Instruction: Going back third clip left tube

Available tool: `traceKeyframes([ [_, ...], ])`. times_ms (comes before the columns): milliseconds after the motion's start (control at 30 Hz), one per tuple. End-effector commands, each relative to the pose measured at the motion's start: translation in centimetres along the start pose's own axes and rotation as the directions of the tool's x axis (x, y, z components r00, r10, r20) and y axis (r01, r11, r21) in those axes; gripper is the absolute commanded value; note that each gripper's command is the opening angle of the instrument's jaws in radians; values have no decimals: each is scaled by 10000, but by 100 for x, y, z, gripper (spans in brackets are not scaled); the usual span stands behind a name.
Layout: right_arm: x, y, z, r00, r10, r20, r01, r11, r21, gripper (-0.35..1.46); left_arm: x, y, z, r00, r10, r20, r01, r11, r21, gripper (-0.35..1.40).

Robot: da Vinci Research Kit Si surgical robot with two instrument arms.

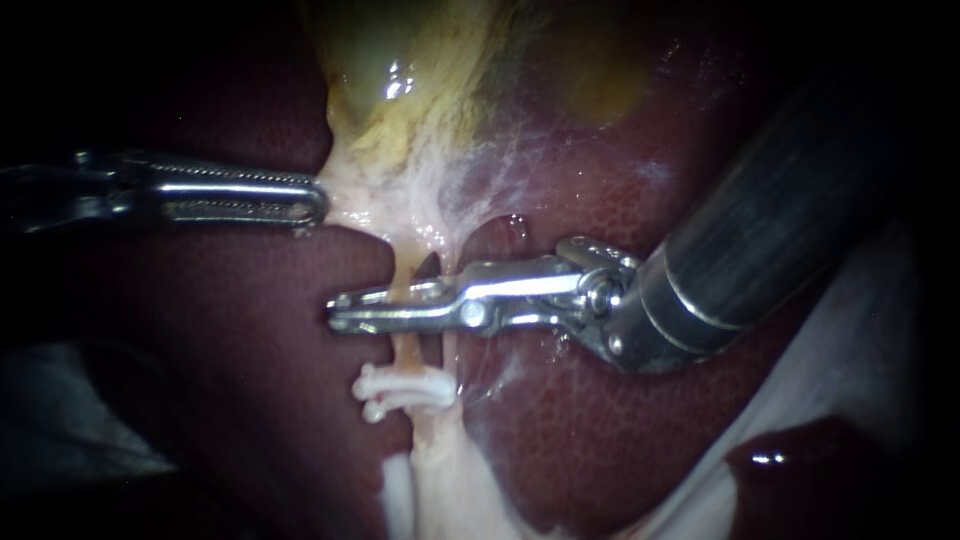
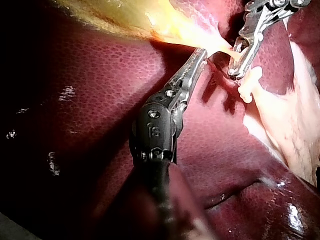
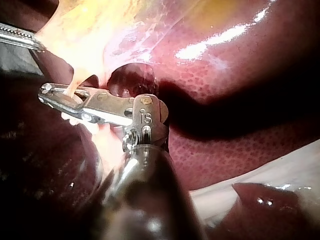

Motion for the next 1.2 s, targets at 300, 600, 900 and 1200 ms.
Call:
traceKeyframes([
  [300, -6, 16, 17, 9791, -1882, 767, 1990, 9648, -1722, 46, 0, 0, 0, 10000, 1, 0, -1, 10000, 0, -35],
  [600, -6, 29, 11, 9413, -3178, 1143, 3367, 9095, -2439, 50, 0, 0, 0, 10000, 1, -1, -1, 10000, 1, -35],
  [900, -3, 28, 1, 9161, -3773, 1356, 3997, 8865, -2334, 50, 0, 0, -1, 10000, 2, 0, -2, 10000, 0, -35],
  [1200, -2, 34, -1, 9087, -3922, 1431, 4161, 8792, -2321, 50, 0, 0, -1, 10000, 2, 0, -2, 10000, -1, -35],
])
